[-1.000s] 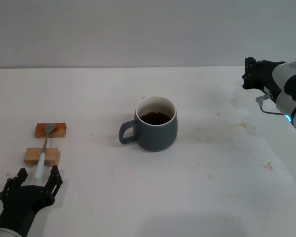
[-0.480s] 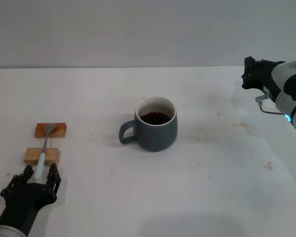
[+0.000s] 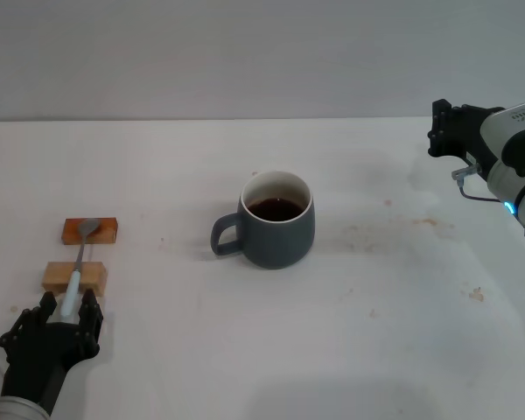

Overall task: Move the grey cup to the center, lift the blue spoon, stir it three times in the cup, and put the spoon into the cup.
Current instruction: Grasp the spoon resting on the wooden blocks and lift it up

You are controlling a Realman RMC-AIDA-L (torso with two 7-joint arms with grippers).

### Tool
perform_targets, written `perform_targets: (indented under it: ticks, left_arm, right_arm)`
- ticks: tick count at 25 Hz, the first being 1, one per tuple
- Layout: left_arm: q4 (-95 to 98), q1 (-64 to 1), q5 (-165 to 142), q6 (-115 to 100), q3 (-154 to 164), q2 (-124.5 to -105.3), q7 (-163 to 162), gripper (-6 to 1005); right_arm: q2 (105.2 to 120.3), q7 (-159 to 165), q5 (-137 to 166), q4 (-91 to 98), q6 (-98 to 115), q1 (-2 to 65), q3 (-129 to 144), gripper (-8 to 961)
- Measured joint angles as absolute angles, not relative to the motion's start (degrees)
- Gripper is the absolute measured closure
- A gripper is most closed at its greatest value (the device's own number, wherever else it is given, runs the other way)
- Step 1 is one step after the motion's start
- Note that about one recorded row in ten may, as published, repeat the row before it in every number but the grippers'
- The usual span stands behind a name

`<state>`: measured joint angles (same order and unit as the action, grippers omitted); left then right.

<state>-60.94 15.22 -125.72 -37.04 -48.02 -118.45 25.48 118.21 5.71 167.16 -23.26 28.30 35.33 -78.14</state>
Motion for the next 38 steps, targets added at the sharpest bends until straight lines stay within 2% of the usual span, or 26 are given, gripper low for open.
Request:
perform_targets:
  ticks: [11, 38]
  left_arm:
    - [-60.57, 14.55, -125.2, -37.97, -47.33, -118.3, 25.64, 576]
    - [-59.48, 13.59, -124.68, -38.06, -47.54, -118.39, 25.67, 582]
  right_arm:
    - [118.12, 5.71, 167.16, -23.41, 28.3, 35.55, -78.04, 954]
    - [118.12, 5.71, 167.16, -24.12, 28.3, 35.42, -77.88, 954]
